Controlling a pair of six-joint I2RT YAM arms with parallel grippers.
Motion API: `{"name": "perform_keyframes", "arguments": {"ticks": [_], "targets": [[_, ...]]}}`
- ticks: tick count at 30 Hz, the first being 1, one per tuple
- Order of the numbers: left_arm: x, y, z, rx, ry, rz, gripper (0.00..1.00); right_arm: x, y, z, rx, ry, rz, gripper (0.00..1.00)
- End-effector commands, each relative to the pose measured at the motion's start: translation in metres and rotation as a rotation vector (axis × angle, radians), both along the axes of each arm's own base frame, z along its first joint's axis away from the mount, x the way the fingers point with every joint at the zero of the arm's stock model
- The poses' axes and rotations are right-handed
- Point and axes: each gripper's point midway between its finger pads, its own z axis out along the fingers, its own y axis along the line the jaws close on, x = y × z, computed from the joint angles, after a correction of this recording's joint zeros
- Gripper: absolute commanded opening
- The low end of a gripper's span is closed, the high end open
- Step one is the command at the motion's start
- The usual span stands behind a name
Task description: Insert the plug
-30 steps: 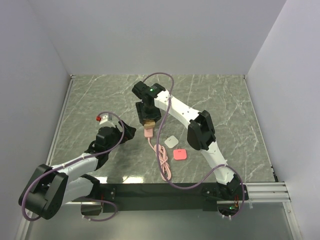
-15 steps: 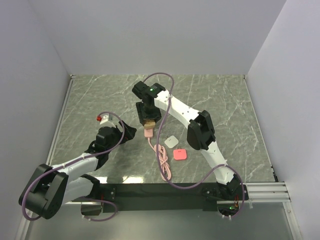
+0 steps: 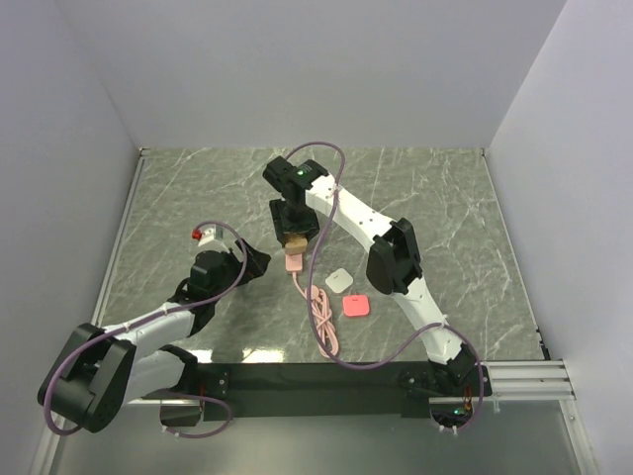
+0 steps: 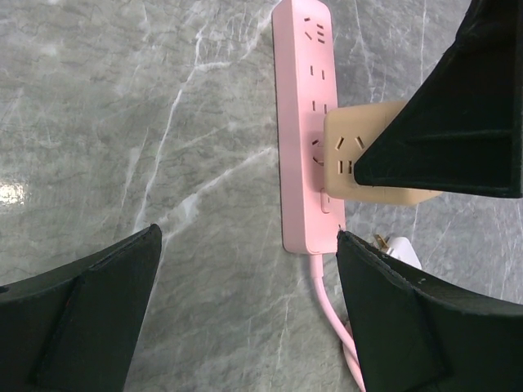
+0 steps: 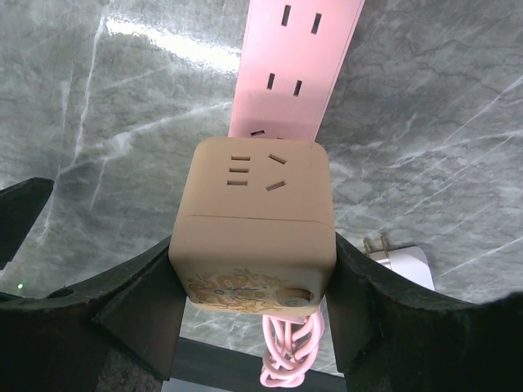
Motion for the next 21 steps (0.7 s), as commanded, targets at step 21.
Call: {"name": "perform_keyframes", "arguments": {"ticks": [21], "targets": [[0.011, -0.010, 0.012, -0.013, -0.044, -0.036, 0.94, 0.034, -0.013, -0.081, -0.112, -0.010, -0.043, 0.00]]}}
